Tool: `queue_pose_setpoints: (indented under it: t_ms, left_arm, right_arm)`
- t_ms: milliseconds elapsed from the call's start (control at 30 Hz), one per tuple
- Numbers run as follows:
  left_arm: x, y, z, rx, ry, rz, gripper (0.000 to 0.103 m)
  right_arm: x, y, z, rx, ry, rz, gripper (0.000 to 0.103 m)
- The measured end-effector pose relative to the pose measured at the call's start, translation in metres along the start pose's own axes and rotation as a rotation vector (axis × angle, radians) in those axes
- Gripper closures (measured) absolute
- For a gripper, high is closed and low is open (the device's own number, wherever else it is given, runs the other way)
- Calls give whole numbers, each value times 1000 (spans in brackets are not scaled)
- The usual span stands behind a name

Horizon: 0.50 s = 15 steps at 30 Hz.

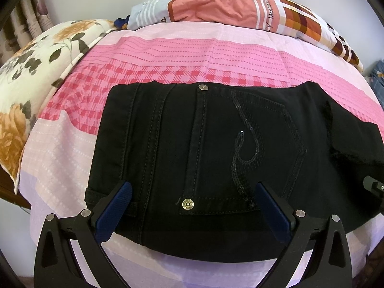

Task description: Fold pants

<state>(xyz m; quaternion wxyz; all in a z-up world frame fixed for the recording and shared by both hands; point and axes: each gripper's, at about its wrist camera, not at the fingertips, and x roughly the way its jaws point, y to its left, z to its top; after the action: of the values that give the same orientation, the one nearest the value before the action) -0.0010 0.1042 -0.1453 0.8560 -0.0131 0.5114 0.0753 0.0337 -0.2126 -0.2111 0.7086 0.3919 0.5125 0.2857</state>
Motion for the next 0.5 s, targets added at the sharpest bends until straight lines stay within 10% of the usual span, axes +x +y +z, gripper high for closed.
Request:
queue_pose_setpoints:
  t_ms: [500]
  left_arm:
    - [2,-2,-1,7,4,5,2]
  right_arm:
    - [11,6,-1,-28,21,-6,93]
